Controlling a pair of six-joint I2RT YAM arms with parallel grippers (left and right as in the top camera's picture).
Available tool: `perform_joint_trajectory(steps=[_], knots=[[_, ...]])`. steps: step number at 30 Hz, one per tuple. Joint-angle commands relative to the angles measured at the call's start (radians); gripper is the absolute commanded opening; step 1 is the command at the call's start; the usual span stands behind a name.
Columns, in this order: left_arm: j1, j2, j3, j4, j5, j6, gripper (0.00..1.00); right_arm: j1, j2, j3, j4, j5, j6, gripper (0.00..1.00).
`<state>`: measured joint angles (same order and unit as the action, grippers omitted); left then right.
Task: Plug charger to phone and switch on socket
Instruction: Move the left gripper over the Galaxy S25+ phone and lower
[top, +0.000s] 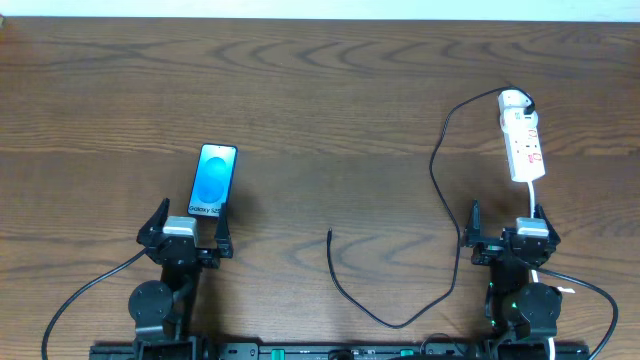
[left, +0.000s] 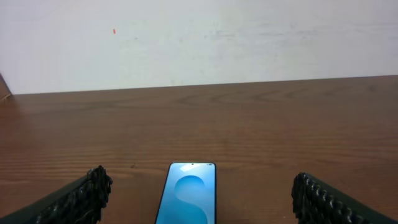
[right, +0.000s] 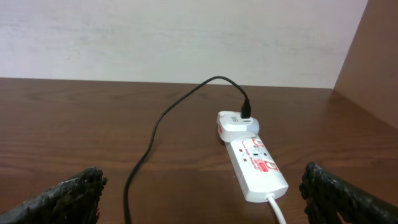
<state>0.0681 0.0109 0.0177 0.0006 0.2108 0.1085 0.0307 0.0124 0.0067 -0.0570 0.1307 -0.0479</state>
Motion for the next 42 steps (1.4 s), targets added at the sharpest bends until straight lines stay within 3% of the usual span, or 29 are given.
perform_joint_trajectory(steps=[1,10,26,34,42], knots=[[-0.004,-0.005,-0.005,-0.004,0.005,0.009,0.95,0.008,-0.006,-0.002,-0.005,-0.003,-0.002,0.99],[-0.004,0.14,0.111,-0.005,-0.021,0.026,0.95,0.008,-0.006,-0.001,-0.005,-0.003,-0.002,0.99],[-0.004,0.852,0.567,-0.036,-0.021,0.03,0.95,0.008,-0.006,-0.002,-0.005,-0.003,-0.002,0.99],[-0.004,1.101,0.826,-0.261,-0.021,0.03,0.95,0.008,-0.006,-0.001,-0.005,-0.003,-0.002,0.99],[-0.004,1.264,1.105,-0.598,-0.021,0.059,0.95,0.008,-0.006,-0.002,-0.005,-0.003,-0.002,0.99]])
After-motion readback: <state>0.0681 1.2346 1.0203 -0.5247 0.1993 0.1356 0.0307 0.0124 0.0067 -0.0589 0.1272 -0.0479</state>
